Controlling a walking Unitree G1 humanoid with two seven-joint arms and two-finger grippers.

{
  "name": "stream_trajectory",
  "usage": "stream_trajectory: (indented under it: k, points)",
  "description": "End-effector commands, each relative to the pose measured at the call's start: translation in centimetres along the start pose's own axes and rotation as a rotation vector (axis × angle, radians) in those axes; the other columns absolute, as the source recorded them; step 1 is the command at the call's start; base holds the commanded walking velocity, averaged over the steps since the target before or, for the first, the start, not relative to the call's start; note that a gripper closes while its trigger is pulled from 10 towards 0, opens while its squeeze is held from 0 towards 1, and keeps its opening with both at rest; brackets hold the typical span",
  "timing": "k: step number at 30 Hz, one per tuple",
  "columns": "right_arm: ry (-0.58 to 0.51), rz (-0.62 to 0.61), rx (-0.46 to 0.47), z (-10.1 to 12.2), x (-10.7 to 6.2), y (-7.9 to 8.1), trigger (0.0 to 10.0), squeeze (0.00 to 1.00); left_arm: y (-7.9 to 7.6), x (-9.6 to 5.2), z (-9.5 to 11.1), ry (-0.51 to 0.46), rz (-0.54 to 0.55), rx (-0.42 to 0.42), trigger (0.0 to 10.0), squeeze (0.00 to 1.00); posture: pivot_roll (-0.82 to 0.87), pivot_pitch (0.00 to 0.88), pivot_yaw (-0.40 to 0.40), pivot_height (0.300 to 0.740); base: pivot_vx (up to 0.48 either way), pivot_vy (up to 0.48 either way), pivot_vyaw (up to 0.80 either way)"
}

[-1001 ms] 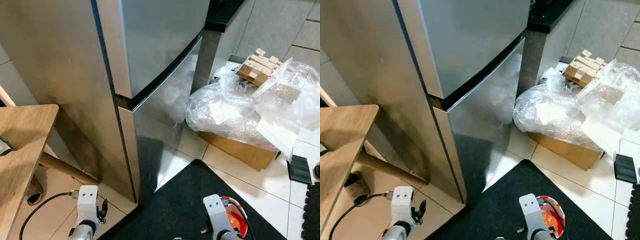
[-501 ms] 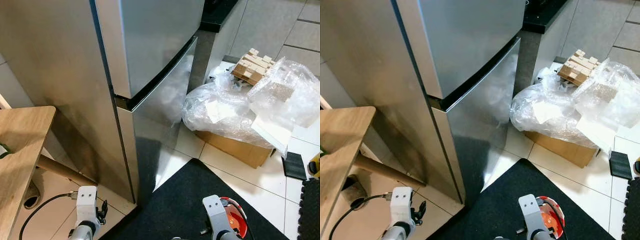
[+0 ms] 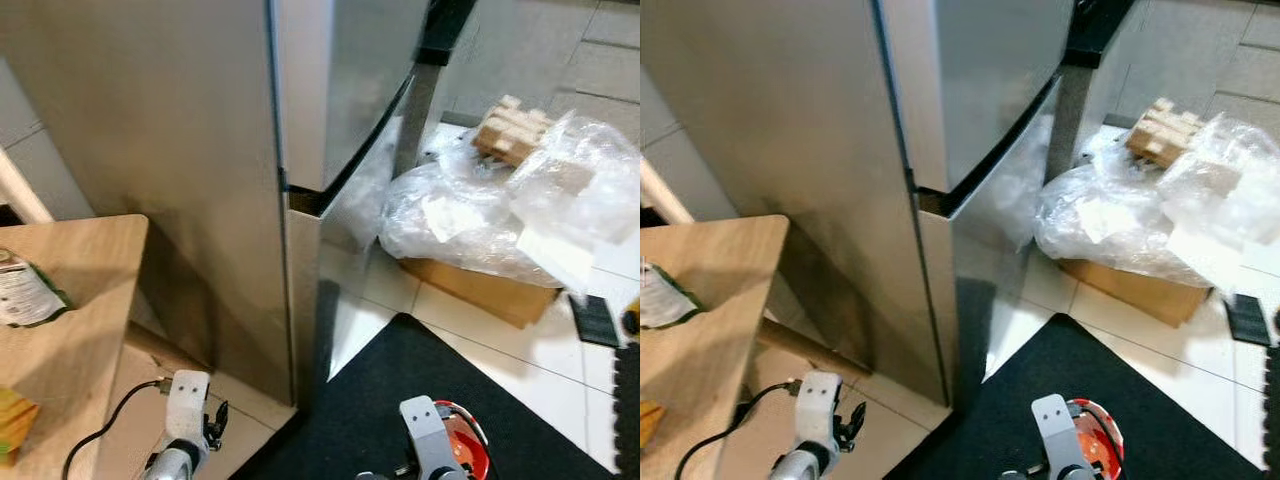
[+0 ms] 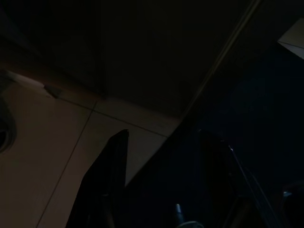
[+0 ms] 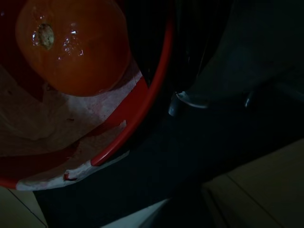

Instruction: Restocking fridge

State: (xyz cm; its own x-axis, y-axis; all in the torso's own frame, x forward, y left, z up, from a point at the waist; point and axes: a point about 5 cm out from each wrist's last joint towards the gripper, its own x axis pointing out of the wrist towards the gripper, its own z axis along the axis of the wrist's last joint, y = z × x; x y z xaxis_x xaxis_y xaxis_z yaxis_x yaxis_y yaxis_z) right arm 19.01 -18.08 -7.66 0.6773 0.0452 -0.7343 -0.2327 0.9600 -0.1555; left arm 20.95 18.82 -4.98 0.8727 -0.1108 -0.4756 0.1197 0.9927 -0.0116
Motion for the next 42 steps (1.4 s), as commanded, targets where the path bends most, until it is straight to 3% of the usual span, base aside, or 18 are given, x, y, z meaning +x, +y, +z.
stream_trajectory:
  k: [1,5,15,20,25,34,42]
  points:
    - [-0.003,-0.021,0.004,-0.1,-0.1,-0.7,10.0,0.00,-0.7,0.4,0.8,-0.039,-0.057,0.021,10.0,0.00,-0.14,0.090,0.010,0.740,0.000,0.000,0.00]
    - [0.000,-0.023,0.004,-0.2,-0.2,-0.8,10.0,0.00,-0.8,0.6,1.2,-0.050,-0.073,0.025,10.0,0.00,-0.14,0.092,0.010,0.740,0.000,0.000,0.00]
    - [0.007,-0.029,0.005,-0.6,-0.3,-1.0,10.0,0.00,-3.3,0.8,1.5,-0.067,-0.289,0.082,10.0,0.00,-0.16,0.098,0.011,0.740,0.000,0.000,0.00]
    - [0.009,-0.036,-0.002,-0.8,-0.5,-1.7,10.0,0.00,-3.8,1.0,3.3,-0.171,-0.416,0.090,10.0,0.00,-0.19,0.108,-0.006,0.740,0.000,0.000,0.00]
    - [0.021,-0.041,-0.012,-1.2,-0.6,-2.0,10.0,0.00,-4.2,1.1,4.0,-0.193,-0.467,0.147,10.0,0.00,-0.19,0.110,-0.009,0.740,0.000,0.000,0.00]
    - [0.033,-0.047,0.003,-1.7,-0.8,-1.9,10.0,0.00,-5.0,1.7,5.5,-0.257,-0.465,0.159,10.0,0.00,-0.19,0.106,0.014,0.740,0.000,0.000,0.00]
    - [0.033,-0.046,0.009,-1.7,-0.8,-1.8,10.0,0.00,-4.3,2.0,6.4,-0.306,-0.386,0.160,10.0,0.00,-0.18,0.105,0.019,0.740,0.000,-0.162,0.00]
